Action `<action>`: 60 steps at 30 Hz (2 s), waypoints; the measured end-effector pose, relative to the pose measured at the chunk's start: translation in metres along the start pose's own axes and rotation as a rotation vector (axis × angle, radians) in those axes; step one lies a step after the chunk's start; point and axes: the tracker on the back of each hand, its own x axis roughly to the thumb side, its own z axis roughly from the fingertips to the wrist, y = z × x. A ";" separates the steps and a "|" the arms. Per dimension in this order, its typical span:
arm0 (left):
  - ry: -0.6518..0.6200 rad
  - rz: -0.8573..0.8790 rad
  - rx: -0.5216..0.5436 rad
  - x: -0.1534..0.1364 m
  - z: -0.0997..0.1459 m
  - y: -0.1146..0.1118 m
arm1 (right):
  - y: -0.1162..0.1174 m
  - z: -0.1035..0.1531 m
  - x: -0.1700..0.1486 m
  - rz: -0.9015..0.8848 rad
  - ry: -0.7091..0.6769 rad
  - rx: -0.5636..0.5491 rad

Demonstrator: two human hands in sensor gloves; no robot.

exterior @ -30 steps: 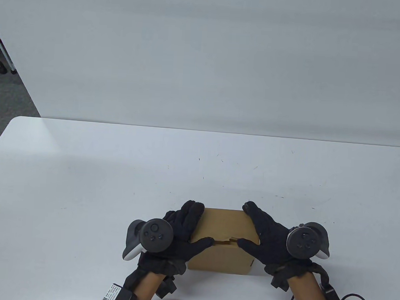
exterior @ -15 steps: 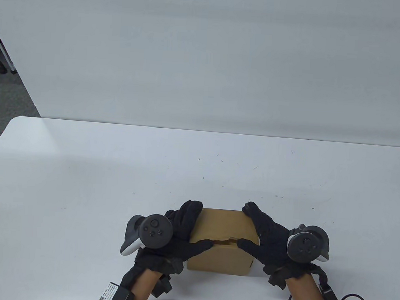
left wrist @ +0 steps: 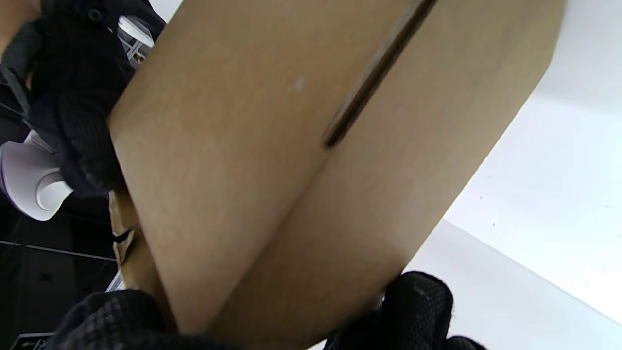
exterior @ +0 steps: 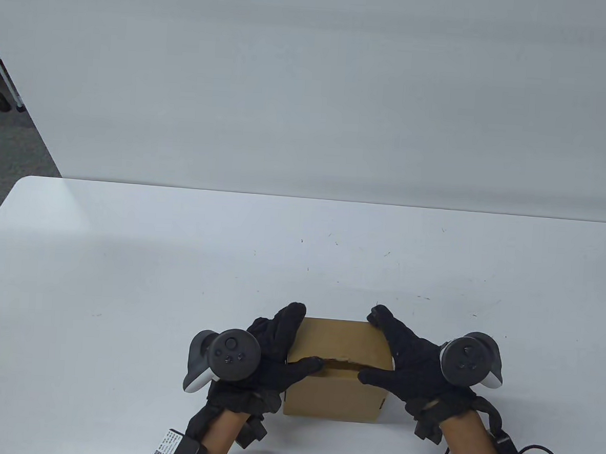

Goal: Open four flaps of mailer box and unpack office supplies

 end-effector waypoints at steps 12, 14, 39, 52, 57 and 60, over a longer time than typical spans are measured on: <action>-0.002 0.274 -0.216 -0.025 -0.002 -0.014 | 0.002 0.003 -0.004 -0.058 0.043 -0.080; 0.001 0.292 -0.266 -0.033 -0.001 -0.018 | 0.001 0.004 -0.005 -0.114 0.048 -0.092; 0.066 0.608 -0.200 -0.045 -0.001 -0.030 | 0.010 0.006 -0.041 -0.596 0.161 0.057; 0.209 0.852 -0.310 -0.055 0.005 -0.049 | 0.018 0.010 -0.051 -0.712 0.186 0.163; 0.269 0.863 -0.328 -0.054 0.008 -0.048 | 0.020 0.012 -0.056 -0.667 0.288 0.231; 0.319 0.881 -0.320 -0.053 0.011 -0.047 | 0.023 0.014 -0.057 -0.701 0.376 0.256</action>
